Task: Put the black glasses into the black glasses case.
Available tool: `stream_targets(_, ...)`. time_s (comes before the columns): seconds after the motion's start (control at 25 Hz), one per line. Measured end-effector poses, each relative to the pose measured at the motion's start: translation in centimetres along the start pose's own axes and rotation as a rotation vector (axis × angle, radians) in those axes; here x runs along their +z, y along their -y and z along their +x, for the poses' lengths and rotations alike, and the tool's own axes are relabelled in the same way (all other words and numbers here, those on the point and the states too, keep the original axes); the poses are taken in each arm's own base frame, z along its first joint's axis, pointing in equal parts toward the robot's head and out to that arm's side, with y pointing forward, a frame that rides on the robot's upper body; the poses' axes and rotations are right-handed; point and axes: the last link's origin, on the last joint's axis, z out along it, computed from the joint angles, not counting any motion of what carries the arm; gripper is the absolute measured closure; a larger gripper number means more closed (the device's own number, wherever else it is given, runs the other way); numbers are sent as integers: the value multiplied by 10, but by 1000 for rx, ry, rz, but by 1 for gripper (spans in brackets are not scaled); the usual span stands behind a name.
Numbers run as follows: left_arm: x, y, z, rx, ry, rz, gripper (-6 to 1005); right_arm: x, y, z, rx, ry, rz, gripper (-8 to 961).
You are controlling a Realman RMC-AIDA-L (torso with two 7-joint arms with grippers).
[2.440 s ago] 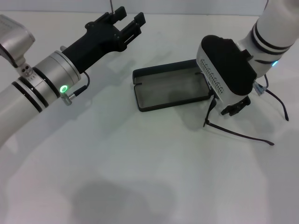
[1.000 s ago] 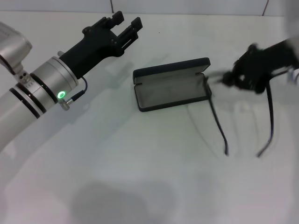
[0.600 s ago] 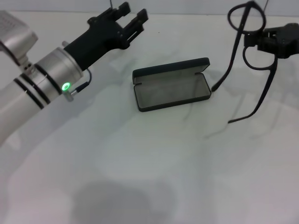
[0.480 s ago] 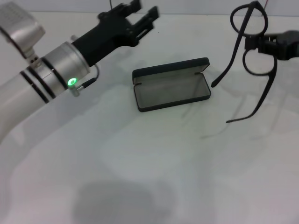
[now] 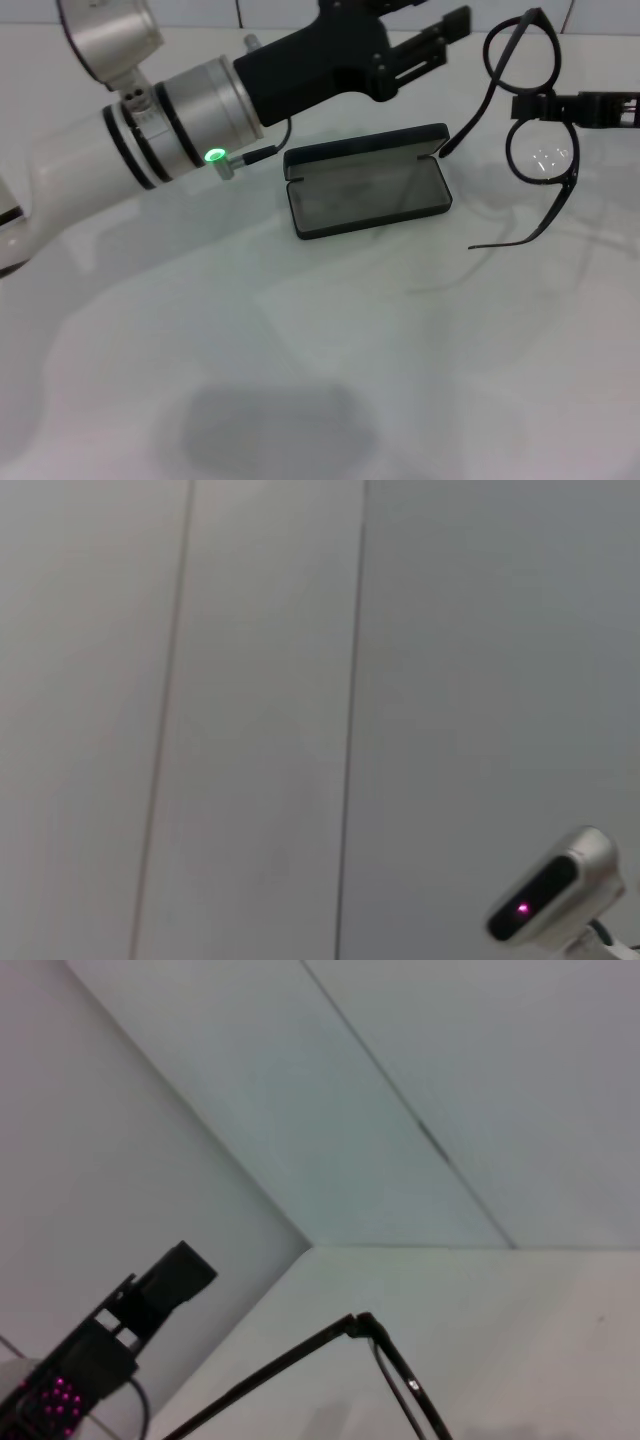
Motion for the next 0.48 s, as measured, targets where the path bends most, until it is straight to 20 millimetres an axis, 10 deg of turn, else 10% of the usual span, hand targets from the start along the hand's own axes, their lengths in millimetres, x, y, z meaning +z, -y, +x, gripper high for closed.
stream_targets(0.48,17,-12,-1,36,42,-103,458,12,-13,-2,85,-47,-67,849)
